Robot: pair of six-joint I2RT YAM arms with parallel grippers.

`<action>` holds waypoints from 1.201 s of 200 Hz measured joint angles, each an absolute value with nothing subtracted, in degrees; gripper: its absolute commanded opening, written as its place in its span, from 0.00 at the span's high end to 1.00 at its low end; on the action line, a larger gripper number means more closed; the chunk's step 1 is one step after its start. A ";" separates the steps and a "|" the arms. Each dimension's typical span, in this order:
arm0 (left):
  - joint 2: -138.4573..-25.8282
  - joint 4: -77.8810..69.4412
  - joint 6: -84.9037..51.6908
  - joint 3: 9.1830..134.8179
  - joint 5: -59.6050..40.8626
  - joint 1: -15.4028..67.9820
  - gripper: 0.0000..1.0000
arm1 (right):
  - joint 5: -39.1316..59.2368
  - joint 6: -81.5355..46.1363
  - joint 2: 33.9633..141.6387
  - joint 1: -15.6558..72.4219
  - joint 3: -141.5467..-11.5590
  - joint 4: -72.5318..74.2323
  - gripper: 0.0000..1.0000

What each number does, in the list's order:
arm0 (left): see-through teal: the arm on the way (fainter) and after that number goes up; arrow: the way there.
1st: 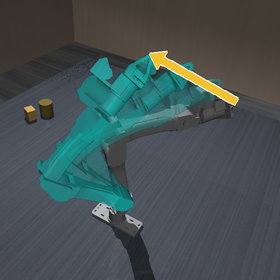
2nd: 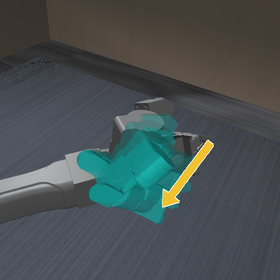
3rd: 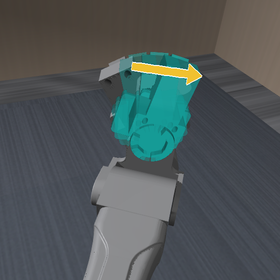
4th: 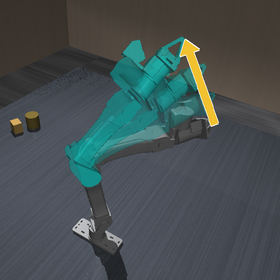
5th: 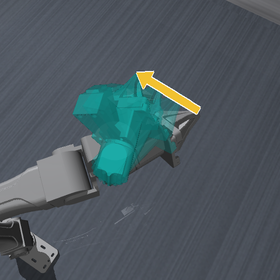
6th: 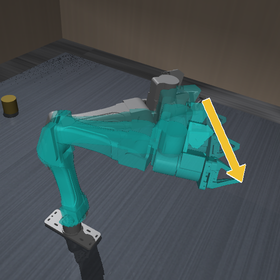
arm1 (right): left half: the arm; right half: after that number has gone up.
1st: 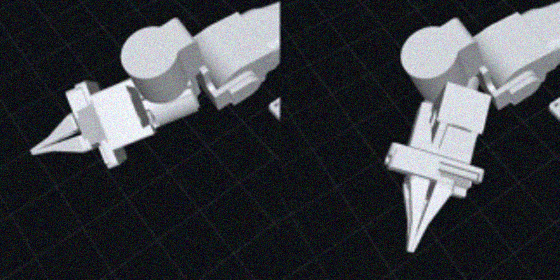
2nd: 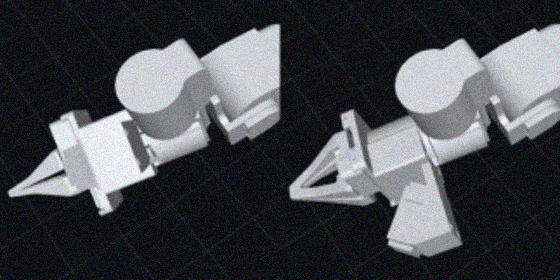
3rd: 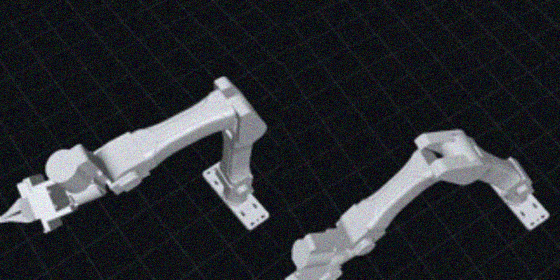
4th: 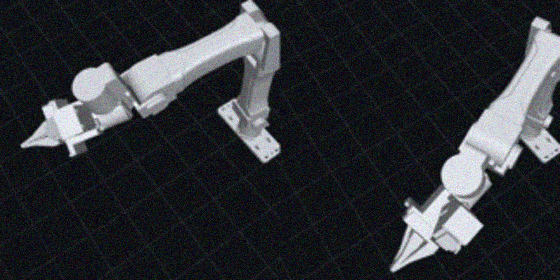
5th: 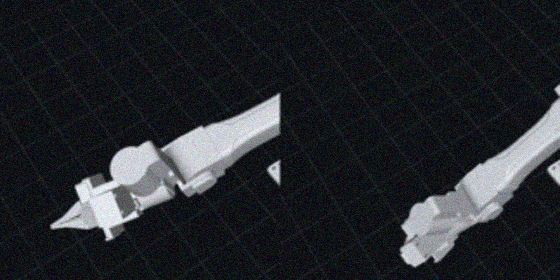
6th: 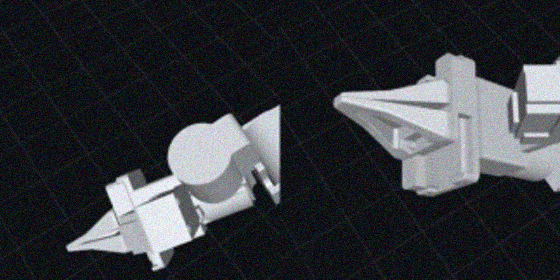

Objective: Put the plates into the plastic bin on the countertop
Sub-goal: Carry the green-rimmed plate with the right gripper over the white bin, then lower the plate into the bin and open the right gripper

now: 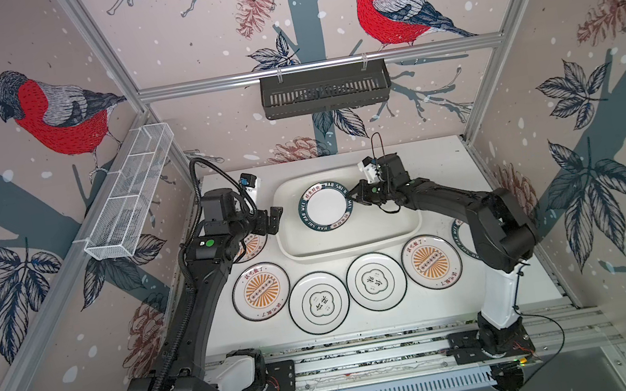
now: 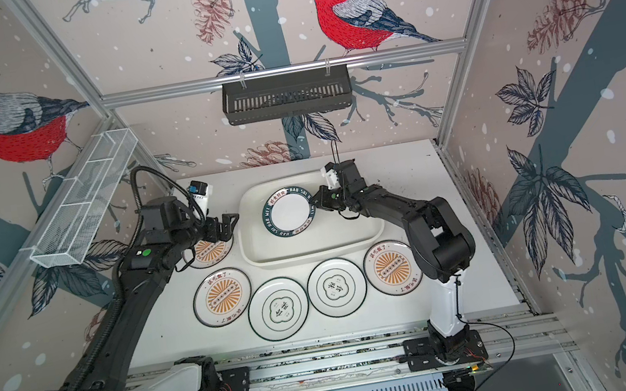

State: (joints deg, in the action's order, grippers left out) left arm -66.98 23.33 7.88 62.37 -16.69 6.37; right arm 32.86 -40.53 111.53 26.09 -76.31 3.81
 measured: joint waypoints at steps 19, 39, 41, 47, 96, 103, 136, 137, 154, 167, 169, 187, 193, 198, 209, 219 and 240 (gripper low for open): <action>-66.85 23.35 7.88 62.37 -16.75 6.37 0.02 | 32.80 -41.12 115.09 27.33 -78.08 4.67 0.98; -66.85 23.35 7.88 62.37 -16.91 6.37 0.02 | 32.80 -42.00 118.39 28.05 -79.83 5.28 0.98; -66.85 23.35 7.88 62.37 -16.91 6.37 0.02 | 32.80 -42.00 118.61 28.10 -79.96 5.30 0.98; -66.85 23.35 7.88 62.37 -16.95 6.37 0.02 | 32.80 -42.04 119.48 28.29 -80.44 5.43 0.98; -66.98 23.35 7.73 62.37 -18.04 6.37 0.02 | 32.80 -42.22 124.53 29.04 -83.42 6.11 0.96; -66.98 23.35 7.70 62.37 -18.13 6.37 0.02 | 32.75 -42.22 125.08 29.08 -83.79 6.09 0.95; -66.78 23.35 7.68 62.28 -18.37 6.37 0.02 | 32.32 -42.24 127.28 29.45 -85.38 6.13 0.93; -66.78 23.35 7.68 62.28 -18.39 6.37 0.02 | 32.32 -42.24 127.33 29.45 -85.43 6.13 0.93; -66.78 23.35 7.68 62.28 -18.55 6.37 0.02 | 32.25 -42.24 128.11 29.78 -86.04 6.04 0.91; -66.78 23.35 7.70 62.28 -18.59 6.37 0.02 | 32.25 -42.22 128.57 30.02 -86.65 6.07 0.91; -66.78 23.35 7.70 62.28 -18.59 6.37 0.02 | 32.25 -42.22 128.66 30.06 -86.76 6.09 0.90; -66.78 23.35 7.70 62.28 -18.59 6.37 0.02 | 32.29 -42.22 129.43 30.22 -87.70 6.07 0.88; -66.74 23.35 7.73 62.28 -18.59 6.37 0.02 | 32.32 -42.22 129.58 30.28 -87.81 6.07 0.87; -66.72 23.35 7.73 62.26 -18.59 6.37 0.02 | 32.32 -42.22 129.67 30.28 -87.85 6.02 0.86; -66.59 23.35 7.75 62.11 -18.63 6.37 0.02 | 32.32 -42.22 129.78 30.28 -87.90 5.98 0.83; -66.54 23.33 7.75 61.89 -18.76 6.37 0.02 | 32.32 -42.19 129.80 30.28 -87.94 5.87 0.81; -66.54 23.38 7.75 61.63 -19.00 6.37 0.02 | 32.32 -42.17 129.80 30.28 -87.94 5.85 0.76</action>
State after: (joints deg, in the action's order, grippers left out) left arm -66.54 23.38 7.75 61.63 -19.00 6.37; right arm 32.32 -42.17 129.80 30.28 -87.94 5.85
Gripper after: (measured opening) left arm 0.981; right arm 0.222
